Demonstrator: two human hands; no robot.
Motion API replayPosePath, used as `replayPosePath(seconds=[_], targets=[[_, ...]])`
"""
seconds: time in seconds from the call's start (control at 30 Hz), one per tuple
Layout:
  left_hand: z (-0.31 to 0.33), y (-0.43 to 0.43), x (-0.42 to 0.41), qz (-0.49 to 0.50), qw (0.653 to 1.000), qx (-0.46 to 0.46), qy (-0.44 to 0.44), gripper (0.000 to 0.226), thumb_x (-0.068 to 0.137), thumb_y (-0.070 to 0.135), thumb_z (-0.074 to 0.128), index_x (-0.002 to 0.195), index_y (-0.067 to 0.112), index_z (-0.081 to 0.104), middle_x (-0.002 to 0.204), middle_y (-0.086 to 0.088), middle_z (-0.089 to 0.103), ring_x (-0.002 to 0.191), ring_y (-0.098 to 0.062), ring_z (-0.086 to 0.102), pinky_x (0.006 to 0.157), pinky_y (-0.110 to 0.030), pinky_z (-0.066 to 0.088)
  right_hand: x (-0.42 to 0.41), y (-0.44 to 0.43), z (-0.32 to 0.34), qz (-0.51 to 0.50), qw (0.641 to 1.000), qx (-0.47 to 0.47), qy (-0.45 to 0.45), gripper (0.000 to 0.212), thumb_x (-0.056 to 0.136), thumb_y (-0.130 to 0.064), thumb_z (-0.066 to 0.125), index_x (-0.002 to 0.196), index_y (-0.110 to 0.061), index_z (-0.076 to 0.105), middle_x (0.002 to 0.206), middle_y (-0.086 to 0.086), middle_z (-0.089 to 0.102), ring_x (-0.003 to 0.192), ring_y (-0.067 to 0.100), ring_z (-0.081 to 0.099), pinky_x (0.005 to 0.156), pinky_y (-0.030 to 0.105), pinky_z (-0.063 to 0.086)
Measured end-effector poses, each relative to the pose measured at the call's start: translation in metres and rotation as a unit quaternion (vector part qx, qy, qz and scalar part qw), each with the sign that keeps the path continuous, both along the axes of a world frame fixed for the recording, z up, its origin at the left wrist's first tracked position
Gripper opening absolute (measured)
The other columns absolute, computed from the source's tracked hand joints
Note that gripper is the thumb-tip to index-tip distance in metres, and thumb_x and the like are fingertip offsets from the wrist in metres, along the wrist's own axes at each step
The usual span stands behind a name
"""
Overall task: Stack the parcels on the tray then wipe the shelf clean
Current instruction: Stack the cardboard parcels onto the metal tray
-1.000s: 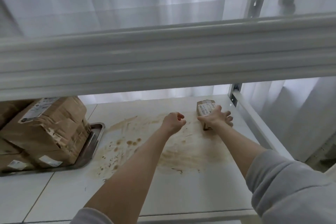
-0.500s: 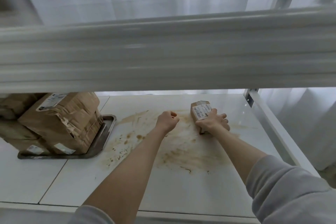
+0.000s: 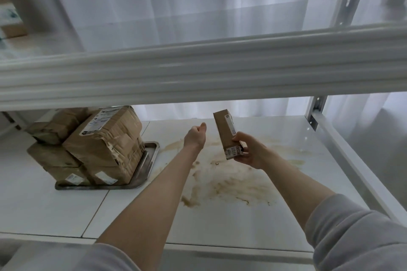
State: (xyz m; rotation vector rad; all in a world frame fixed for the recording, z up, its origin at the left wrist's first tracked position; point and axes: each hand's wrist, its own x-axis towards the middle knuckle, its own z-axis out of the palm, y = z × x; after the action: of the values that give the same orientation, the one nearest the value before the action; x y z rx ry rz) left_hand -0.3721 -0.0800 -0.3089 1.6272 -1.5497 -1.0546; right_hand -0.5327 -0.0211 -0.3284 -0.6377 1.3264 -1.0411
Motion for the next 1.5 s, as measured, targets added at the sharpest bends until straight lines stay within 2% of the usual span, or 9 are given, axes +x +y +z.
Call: replayPosePath(seconds=[0.13,0.23,0.33,0.47,0.8,1.03,1.23,1.33,1.5], targets=[[0.012,0.01,0.011,-0.017,1.0,-0.019,-0.001,0.048,0.1,0.043,0.033,0.12,0.003,0.052,0.12,-0.015,0.058,0.103,-0.03,0.057,0.091,-0.041,0.051,0.019,0.005,0.009,0.01,0.999,-0.033,0.038,0.009,0.086,-0.016,0.059,0.094,-0.01,0.06,0.084,0.008,0.061,0.074,0.017,0.061,0.074,0.028,0.051],[0.023,0.016,0.019,-0.029,0.999,-0.025,0.005,0.045,0.1,0.04,0.038,0.122,0.003,0.053,0.115,-0.014,0.059,0.09,-0.023,0.055,0.073,-0.036,0.052,0.035,0.005,0.013,0.041,0.987,-0.07,0.135,0.043,0.074,-0.022,0.067,0.112,-0.006,0.055,0.102,0.012,0.063,0.08,0.016,0.06,0.066,0.022,0.049],[0.03,0.021,0.028,-0.041,0.999,-0.002,0.025,0.048,0.095,0.044,0.048,0.118,0.002,0.055,0.106,-0.01,0.06,0.085,-0.024,0.058,0.067,-0.036,0.057,0.052,0.002,0.015,0.03,0.95,-0.098,0.294,0.077,0.053,-0.037,0.069,0.121,-0.007,0.05,0.111,0.009,0.057,0.091,0.019,0.06,0.07,0.029,0.055],[0.033,0.025,0.038,-0.07,0.996,0.049,0.034,0.053,0.087,0.047,0.061,0.117,0.004,0.059,0.112,-0.011,0.065,0.094,-0.027,0.064,0.072,-0.04,0.06,0.07,0.006,0.019,0.002,0.889,-0.119,0.441,0.082,0.063,-0.04,0.08,0.13,-0.013,0.039,0.114,0.006,0.04,0.099,0.024,0.056,0.084,0.036,0.054],[0.03,0.026,0.068,-0.046,0.992,0.087,0.075,0.048,0.071,0.041,0.08,0.108,0.016,0.061,0.104,-0.006,0.067,0.098,-0.025,0.063,0.088,-0.044,0.054,0.077,0.027,0.04,0.019,0.902,-0.214,0.374,0.031,0.092,-0.012,0.049,0.112,-0.01,0.072,0.102,-0.003,0.062,0.106,0.02,0.056,0.101,0.037,0.045],[0.035,0.029,0.073,-0.006,0.993,0.085,0.084,0.106,0.031,0.054,0.087,0.124,0.017,0.05,0.113,-0.006,0.065,0.102,-0.023,0.062,0.077,-0.039,0.055,0.091,0.032,0.047,0.033,0.925,-0.228,0.304,0.028,0.091,-0.007,0.052,0.108,-0.008,0.074,0.083,-0.011,0.052,0.097,0.016,0.051,0.084,0.027,0.04],[0.04,0.042,0.075,-0.073,0.993,0.0,0.088,0.088,0.063,0.01,0.086,0.133,0.014,0.032,0.122,-0.003,0.055,0.112,-0.022,0.054,0.089,-0.037,0.048,0.087,0.027,0.037,0.026,0.897,-0.209,0.388,0.02,0.086,-0.024,0.062,0.1,-0.017,0.075,0.104,0.002,0.067,0.097,0.015,0.053,0.086,0.035,0.049],[0.04,0.044,0.08,-0.123,0.988,-0.021,0.091,0.089,0.069,-0.003,0.078,0.138,0.02,0.027,0.119,-0.003,0.054,0.116,-0.024,0.052,0.088,-0.037,0.048,0.084,0.024,0.031,0.008,0.88,-0.187,0.436,0.036,0.081,-0.035,0.072,0.109,-0.015,0.063,0.112,0.006,0.061,0.099,0.018,0.054,0.073,0.029,0.048],[0.039,0.045,0.087,-0.178,0.98,-0.033,0.078,0.095,0.07,-0.014,0.07,0.142,0.027,0.024,0.122,-0.001,0.046,0.111,-0.02,0.046,0.093,-0.043,0.05,0.081,0.021,0.026,0.021,0.897,-0.16,0.411,0.078,0.069,-0.037,0.084,0.133,-0.014,0.044,0.128,0.011,0.05,0.111,0.023,0.053,0.092,0.037,0.05]])
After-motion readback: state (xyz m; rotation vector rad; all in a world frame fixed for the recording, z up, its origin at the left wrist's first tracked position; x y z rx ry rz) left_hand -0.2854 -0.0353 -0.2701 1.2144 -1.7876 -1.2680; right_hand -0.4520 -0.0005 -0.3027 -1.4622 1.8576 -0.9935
